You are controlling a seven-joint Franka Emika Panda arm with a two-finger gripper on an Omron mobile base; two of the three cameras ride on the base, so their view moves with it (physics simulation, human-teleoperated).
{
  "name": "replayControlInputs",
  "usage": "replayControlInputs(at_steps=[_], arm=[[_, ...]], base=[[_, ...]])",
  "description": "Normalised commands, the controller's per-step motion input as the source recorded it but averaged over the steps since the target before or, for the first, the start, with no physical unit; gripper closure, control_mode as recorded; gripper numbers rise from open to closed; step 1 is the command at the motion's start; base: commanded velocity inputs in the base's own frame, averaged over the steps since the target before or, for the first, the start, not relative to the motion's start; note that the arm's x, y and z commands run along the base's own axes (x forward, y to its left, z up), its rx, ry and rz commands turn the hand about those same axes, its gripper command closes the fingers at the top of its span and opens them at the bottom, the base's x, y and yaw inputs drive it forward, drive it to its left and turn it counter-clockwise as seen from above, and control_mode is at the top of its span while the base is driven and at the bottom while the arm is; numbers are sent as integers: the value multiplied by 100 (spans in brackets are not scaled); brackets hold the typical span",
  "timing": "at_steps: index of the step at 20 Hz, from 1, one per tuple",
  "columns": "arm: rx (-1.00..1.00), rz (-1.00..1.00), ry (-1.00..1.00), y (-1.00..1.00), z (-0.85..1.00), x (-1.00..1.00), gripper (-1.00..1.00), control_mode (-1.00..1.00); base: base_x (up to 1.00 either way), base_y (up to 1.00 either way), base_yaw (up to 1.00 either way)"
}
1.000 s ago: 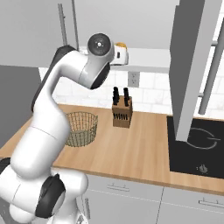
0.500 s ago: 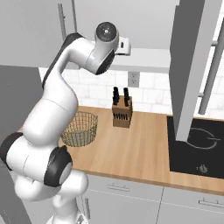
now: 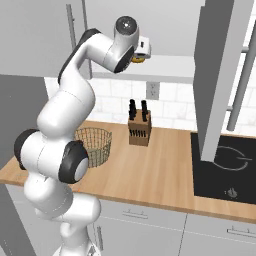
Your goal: Open the cabinet, pick up the bread from the cabinet and place it in the basket. Then move the basket to the dining counter.
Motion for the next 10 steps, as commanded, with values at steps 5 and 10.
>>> replayControlInputs(at_steps=[5,10], arm=[[0,0,3,-3,-1,51,-100,-100],[0,0,0,-9,-19,40,-100,-100]], base=[[0,0,0],[0,0,0]])
